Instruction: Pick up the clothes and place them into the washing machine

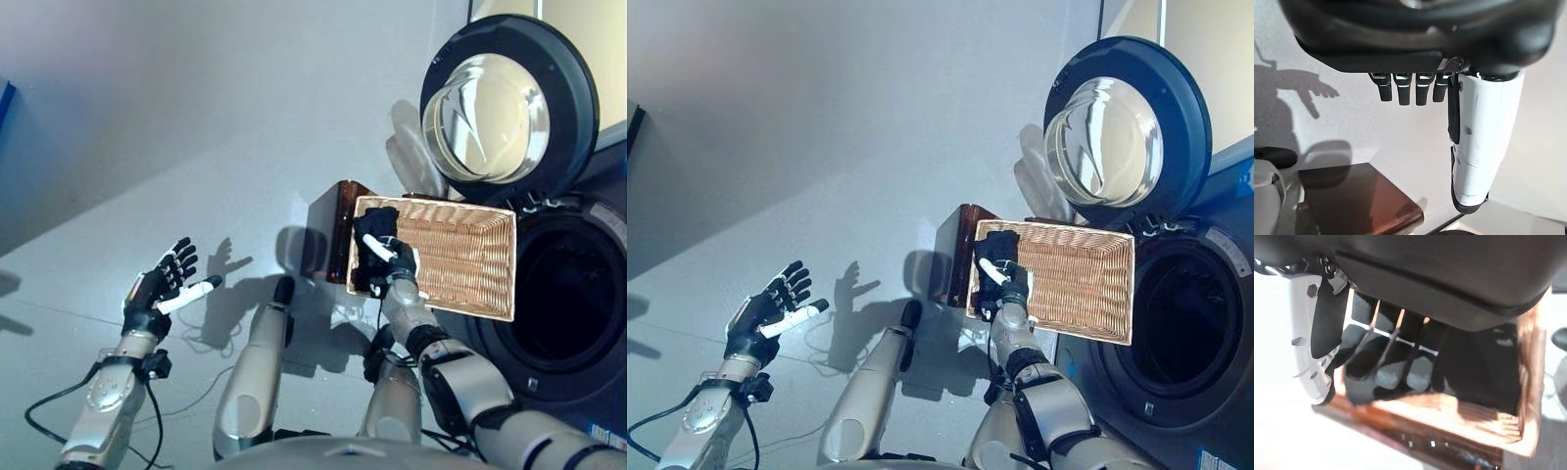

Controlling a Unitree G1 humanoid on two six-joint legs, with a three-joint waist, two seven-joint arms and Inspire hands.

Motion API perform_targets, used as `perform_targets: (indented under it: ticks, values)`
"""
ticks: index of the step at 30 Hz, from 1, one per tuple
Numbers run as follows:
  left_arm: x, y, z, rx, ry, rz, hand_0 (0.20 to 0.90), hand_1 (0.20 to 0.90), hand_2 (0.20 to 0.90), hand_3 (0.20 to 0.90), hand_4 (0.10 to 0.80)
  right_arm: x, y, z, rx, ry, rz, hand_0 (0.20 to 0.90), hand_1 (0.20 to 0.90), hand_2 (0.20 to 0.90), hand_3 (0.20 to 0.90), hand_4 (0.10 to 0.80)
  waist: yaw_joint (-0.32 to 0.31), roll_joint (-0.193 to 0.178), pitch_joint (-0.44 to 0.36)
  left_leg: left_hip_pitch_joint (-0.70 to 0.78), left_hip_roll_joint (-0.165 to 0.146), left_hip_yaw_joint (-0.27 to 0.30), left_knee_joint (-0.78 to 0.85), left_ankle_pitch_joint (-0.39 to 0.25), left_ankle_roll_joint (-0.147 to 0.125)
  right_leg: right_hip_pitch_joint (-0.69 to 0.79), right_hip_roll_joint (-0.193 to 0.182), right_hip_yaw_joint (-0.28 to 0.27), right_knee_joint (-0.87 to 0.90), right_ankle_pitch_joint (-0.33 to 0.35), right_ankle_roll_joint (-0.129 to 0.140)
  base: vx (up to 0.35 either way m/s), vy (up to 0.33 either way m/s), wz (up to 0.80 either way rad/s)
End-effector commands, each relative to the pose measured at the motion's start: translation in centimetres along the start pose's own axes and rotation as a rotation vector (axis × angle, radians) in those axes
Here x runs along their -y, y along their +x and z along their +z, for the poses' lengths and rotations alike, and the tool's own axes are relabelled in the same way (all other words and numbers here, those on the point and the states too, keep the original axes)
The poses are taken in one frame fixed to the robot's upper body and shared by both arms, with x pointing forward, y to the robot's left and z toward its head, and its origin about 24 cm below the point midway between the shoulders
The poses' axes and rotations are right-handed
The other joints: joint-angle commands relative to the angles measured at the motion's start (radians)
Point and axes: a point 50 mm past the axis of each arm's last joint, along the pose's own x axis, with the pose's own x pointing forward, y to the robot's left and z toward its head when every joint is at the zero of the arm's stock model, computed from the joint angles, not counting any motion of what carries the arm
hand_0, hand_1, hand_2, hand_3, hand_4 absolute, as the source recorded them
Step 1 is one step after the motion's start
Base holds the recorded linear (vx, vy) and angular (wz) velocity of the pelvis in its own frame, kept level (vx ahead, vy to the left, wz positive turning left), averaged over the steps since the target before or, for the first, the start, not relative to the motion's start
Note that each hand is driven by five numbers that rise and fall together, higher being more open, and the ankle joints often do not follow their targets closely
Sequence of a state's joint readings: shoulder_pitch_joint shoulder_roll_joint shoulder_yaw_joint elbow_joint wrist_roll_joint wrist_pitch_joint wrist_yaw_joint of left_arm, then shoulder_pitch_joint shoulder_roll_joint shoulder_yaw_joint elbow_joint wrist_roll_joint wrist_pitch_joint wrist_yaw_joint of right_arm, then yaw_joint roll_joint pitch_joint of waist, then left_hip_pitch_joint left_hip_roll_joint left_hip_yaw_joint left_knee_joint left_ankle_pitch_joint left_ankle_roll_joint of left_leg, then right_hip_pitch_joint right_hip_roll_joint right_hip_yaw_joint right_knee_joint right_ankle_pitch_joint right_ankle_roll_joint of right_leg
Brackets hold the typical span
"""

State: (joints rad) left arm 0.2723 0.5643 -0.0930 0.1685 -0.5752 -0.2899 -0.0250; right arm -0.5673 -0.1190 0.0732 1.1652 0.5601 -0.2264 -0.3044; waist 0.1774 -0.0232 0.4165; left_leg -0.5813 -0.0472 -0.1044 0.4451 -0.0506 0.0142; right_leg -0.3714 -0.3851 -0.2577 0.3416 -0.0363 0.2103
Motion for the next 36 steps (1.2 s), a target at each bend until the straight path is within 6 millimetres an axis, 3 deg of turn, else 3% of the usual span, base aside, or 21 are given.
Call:
perform_targets:
  ticks: [1,5,12,13,14,15,20,24,36]
  values:
    - [-0.2,-0.2,2.3,0.147,-0.006,-0.017,0.900,0.900,0.900,0.900,0.800,2.4,0.7,3.0,0.152,0.026,-0.044,0.200,0.200,0.200,0.200,0.300,0.003,0.001,-0.015,0.097,0.078,-0.003,-0.078,-0.028,-0.087,0.008,-0.043,0.029,-0.096,0.203,0.030,0.029,-0.032,-0.04]
    - [0.1,-0.1,2.2,0.145,-0.013,-0.033,0.900,0.900,0.900,0.900,0.800,3.2,0.8,3.1,0.150,0.008,-0.068,0.200,0.200,0.200,0.200,0.300,0.001,-0.002,-0.021,0.100,0.077,-0.003,-0.088,-0.023,-0.087,0.016,-0.045,0.021,-0.109,0.206,0.030,0.012,-0.012,-0.04]
    - [0.2,-0.1,2.0,0.145,-0.021,-0.027,0.900,0.900,0.900,0.900,0.800,2.9,0.7,3.1,0.161,-0.022,-0.055,0.200,0.200,0.200,0.200,0.300,-0.001,-0.013,-0.041,0.103,0.082,-0.003,-0.103,-0.016,-0.092,0.031,-0.044,0.013,-0.137,0.228,0.036,0.004,-0.004,0.00]
    - [0.1,-0.1,2.1,0.150,-0.020,-0.022,0.900,0.900,0.900,0.900,0.800,2.7,0.7,3.1,0.167,-0.060,-0.053,0.260,0.260,0.260,0.260,0.343,0.000,-0.015,-0.042,0.102,0.082,-0.005,-0.105,-0.015,-0.092,0.032,-0.044,0.012,-0.141,0.234,0.038,0.000,0.000,0.00]
    - [0.0,-0.1,2.3,0.155,-0.018,-0.019,0.900,0.900,0.900,0.900,0.800,2.5,0.7,3.3,0.178,-0.100,-0.054,0.532,0.532,0.532,0.532,0.537,0.003,-0.016,-0.042,0.100,0.082,-0.006,-0.106,-0.014,-0.093,0.033,-0.045,0.010,-0.144,0.234,0.039,0.000,0.000,0.00]
    - [0.0,-0.1,2.3,0.159,-0.016,-0.018,0.900,0.900,0.900,0.900,0.800,2.3,0.7,3.4,0.188,-0.157,-0.052,0.900,0.900,0.900,0.900,0.800,0.004,-0.018,-0.040,0.096,0.081,-0.008,-0.104,-0.014,-0.093,0.033,-0.045,0.010,-0.145,0.235,0.039,0.000,0.000,0.00]
    - [-0.4,-0.4,2.5,0.162,0.013,-0.005,0.900,0.900,0.900,0.900,0.800,1.3,1.0,4.3,0.247,-0.491,-0.060,0.900,0.900,0.900,0.900,0.800,0.018,-0.021,-0.028,0.078,0.071,-0.013,-0.097,-0.011,-0.092,0.041,-0.044,-0.002,-0.152,0.236,0.038,-0.007,-0.008,0.04]
    - [-0.6,-0.4,2.9,0.178,0.030,0.000,0.900,0.900,0.900,0.900,0.800,1.2,1.1,4.3,0.255,-0.635,-0.080,0.900,0.900,0.900,0.900,0.800,0.028,-0.017,-0.024,0.065,0.065,-0.015,-0.092,-0.010,-0.092,0.042,-0.046,-0.009,-0.152,0.240,0.039,-0.003,-0.008,0.13]
    - [-1.0,-0.3,3.9,0.205,0.057,-0.007,0.900,0.900,0.900,0.900,0.800,1.5,1.4,3.7,0.179,-0.709,-0.116,0.900,0.900,0.900,0.900,0.800,0.057,0.002,-0.005,0.028,0.049,-0.023,-0.061,-0.018,-0.087,0.030,-0.055,-0.019,-0.134,0.241,0.040,-0.006,0.009,0.04]
